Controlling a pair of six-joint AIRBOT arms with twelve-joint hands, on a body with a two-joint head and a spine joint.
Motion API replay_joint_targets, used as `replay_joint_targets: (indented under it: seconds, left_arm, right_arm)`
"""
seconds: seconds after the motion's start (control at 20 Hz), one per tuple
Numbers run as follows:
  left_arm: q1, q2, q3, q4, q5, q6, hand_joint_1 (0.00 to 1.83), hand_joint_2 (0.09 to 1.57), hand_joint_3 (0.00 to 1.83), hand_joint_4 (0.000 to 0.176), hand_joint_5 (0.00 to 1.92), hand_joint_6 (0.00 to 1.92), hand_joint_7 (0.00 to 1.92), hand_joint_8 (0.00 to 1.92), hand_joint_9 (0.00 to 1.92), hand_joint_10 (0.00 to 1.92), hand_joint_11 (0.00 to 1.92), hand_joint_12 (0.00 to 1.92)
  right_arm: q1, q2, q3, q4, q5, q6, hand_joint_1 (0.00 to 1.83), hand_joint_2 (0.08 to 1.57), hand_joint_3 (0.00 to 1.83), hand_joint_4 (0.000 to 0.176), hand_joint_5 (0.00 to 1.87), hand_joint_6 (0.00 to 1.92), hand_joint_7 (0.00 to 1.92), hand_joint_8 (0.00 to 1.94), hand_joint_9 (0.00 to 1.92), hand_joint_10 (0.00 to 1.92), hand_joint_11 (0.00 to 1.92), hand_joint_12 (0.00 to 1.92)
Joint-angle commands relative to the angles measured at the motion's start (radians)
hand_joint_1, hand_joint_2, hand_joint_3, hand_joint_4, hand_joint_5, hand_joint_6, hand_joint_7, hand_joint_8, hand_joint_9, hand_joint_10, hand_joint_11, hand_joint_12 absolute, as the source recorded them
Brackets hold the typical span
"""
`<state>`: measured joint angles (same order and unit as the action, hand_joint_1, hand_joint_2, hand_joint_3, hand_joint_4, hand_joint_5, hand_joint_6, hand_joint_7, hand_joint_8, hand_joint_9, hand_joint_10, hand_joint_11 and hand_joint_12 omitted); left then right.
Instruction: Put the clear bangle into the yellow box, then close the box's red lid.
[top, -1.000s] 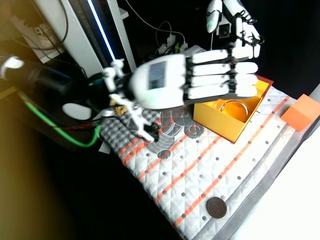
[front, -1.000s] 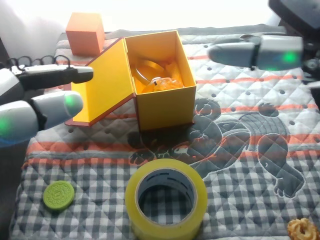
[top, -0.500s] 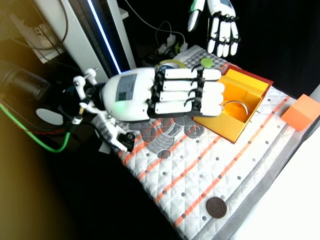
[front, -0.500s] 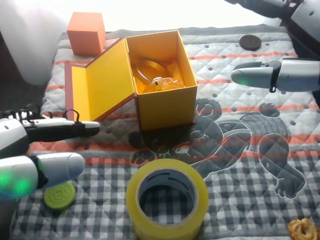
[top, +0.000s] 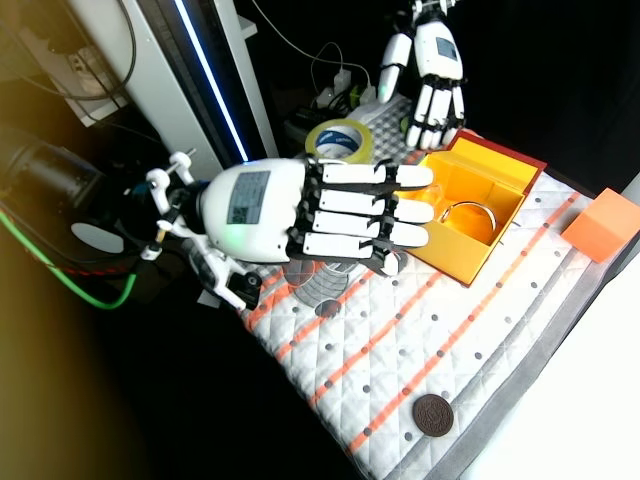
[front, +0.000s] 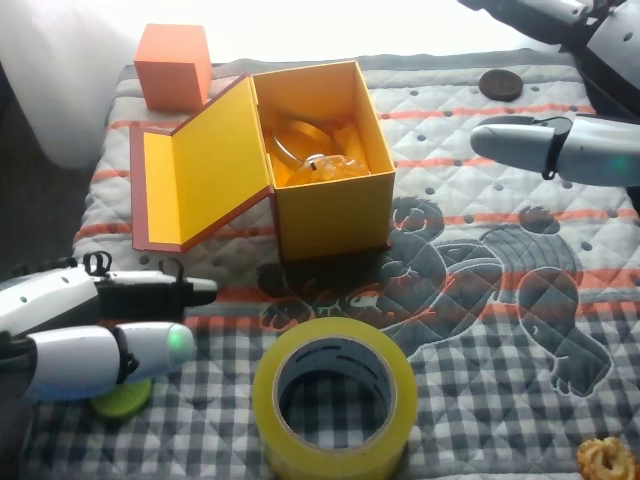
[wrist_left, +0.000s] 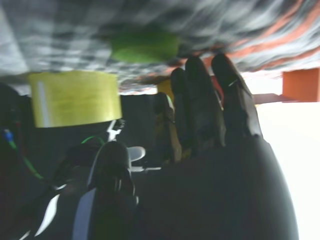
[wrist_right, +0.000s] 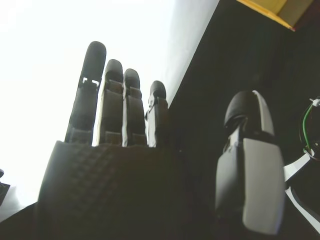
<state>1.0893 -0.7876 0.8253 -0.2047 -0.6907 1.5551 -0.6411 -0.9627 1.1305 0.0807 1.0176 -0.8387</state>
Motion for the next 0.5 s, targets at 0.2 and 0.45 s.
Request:
replay_joint_targets:
  seconds: [0.2, 0.45]
  left_arm:
    - [-0.027, -0.029, 0.029, -0.067, -0.137, 0.007, 0.00, 1.27, 0.00, 0.176, 0.36, 0.00, 0.34, 0.00, 0.33, 0.01, 0.00, 0.64]
    - [-0.028, -0.013, 0.031, -0.128, -0.228, 0.007, 0.00, 1.27, 0.00, 0.138, 0.36, 0.01, 0.39, 0.00, 0.34, 0.00, 0.00, 0.57]
  right_arm:
    - [-0.004, 0.012, -0.005, 0.019, 0.129, 0.003, 0.28, 1.15, 0.00, 0.111, 0.15, 0.00, 0.19, 0.00, 0.23, 0.00, 0.01, 0.99]
    - [-0.023, 0.016, -0.010, 0.034, 0.138, 0.004, 0.23, 1.18, 0.00, 0.114, 0.16, 0.00, 0.23, 0.00, 0.20, 0.00, 0.00, 0.66]
